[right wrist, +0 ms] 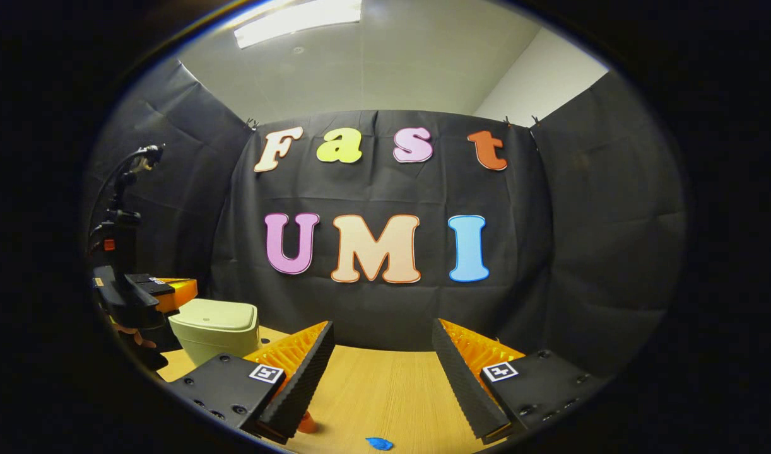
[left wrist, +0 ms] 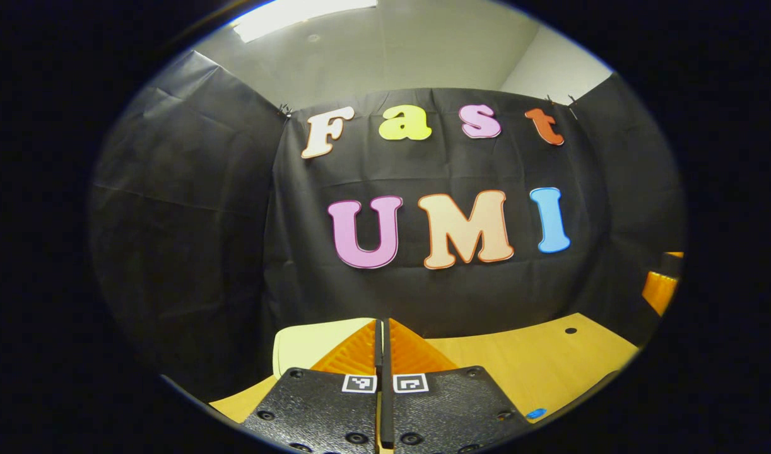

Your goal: Press the lid of the desktop garbage bin to open it, pick up the crumpled paper on the desktop and throw it into the bin, then pick up the pop can on the desktop and drop it into the bin, and finally close the garbage bin lid.

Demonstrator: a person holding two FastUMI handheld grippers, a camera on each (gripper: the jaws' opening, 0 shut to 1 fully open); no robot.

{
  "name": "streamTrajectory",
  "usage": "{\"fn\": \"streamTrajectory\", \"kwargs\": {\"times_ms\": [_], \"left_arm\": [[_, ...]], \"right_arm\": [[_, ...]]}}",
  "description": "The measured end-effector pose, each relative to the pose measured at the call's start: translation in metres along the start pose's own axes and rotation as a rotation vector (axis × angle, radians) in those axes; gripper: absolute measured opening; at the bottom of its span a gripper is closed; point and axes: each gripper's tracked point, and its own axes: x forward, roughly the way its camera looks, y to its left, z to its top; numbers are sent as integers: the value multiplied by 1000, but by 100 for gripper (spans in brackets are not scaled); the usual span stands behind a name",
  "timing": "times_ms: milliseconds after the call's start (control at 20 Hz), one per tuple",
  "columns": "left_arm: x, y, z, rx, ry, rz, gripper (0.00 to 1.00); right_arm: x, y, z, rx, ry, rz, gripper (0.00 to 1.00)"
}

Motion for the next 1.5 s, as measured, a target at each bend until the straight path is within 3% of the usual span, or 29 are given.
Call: {"fn": "streamTrajectory", "kwargs": {"times_ms": [450, 750, 1000, 1250, 1300, 1500], "left_arm": [[36, 37, -80, -30, 200, 83, 0], [35, 34, -86, -37, 202, 101, 0], [29, 29, -67, -77, 110, 90, 0], [10, 6, -18, -87, -15, 6, 0], [6, -2, -13, -80, -21, -24, 8], [-16, -11, 11, -30, -73, -33, 87]], "right_arm": [[0, 3, -24, -65, 76, -41, 98], [6, 5, -30, -66, 96, -32, 98], [14, 3, -37, -45, 103, -9, 98], [28, -8, -55, -47, 157, 24, 98], [31, -8, -63, -42, 180, 39, 100], [40, -13, -122, -9, 328, 88, 100]]}}
